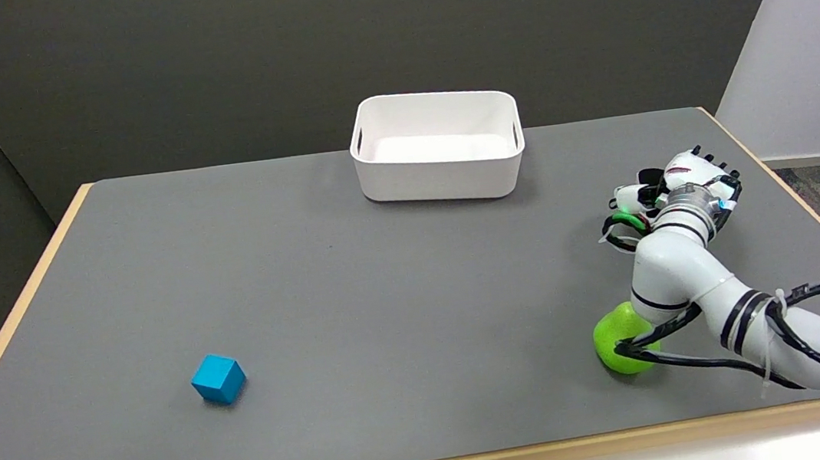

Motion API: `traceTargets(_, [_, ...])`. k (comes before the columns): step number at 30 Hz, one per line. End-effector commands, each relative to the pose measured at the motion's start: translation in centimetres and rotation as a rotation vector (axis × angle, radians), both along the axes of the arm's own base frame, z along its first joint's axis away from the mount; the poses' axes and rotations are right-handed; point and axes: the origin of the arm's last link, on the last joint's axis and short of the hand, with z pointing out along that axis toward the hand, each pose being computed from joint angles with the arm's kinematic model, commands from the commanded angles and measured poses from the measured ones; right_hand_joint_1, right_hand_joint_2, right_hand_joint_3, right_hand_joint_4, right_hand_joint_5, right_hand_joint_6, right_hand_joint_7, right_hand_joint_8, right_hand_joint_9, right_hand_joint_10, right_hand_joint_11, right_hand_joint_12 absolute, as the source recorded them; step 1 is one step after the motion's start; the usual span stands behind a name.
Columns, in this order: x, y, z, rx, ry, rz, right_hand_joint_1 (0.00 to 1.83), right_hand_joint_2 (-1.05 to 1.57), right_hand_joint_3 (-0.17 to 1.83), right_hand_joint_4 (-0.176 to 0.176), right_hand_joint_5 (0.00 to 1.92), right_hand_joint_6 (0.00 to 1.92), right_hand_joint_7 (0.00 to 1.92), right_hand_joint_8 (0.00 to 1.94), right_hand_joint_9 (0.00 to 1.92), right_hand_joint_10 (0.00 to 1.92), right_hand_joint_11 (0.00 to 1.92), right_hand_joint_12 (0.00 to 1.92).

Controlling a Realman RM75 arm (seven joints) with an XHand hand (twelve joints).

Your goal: Pick up the blackboard eraser.

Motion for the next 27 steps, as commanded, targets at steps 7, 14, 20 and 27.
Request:
traceTargets(7, [-0.6, -0.1, 0.2, 0.001, -0.022, -0.013, 0.63, 0.69, 0.85, -0.176, 0.14, 0.42, 0.33, 0.63, 0.29, 1.02, 0.38, 1.64])
traceTargets(14, [-1.3, -0.2, 0.5, -0.012, -0.04, -0.035, 0.61, 0.68, 0.84, -0.176, 0.13, 0.41, 0.31, 0.6, 0.26, 0.99, 0.35, 1.62])
traceTargets(20, [-1.5, -0.4, 0.5, -0.009, -0.048, -0.037, 0.61, 0.67, 0.84, -0.176, 0.12, 0.4, 0.3, 0.59, 0.25, 0.99, 0.35, 1.61])
traceTargets(27, [-1.1, -0.5, 0.2, 0.008, -0.001, -0.041, 0.72, 0.7, 0.87, -0.176, 0.11, 0.42, 0.38, 0.72, 0.35, 1.08, 0.39, 1.64])
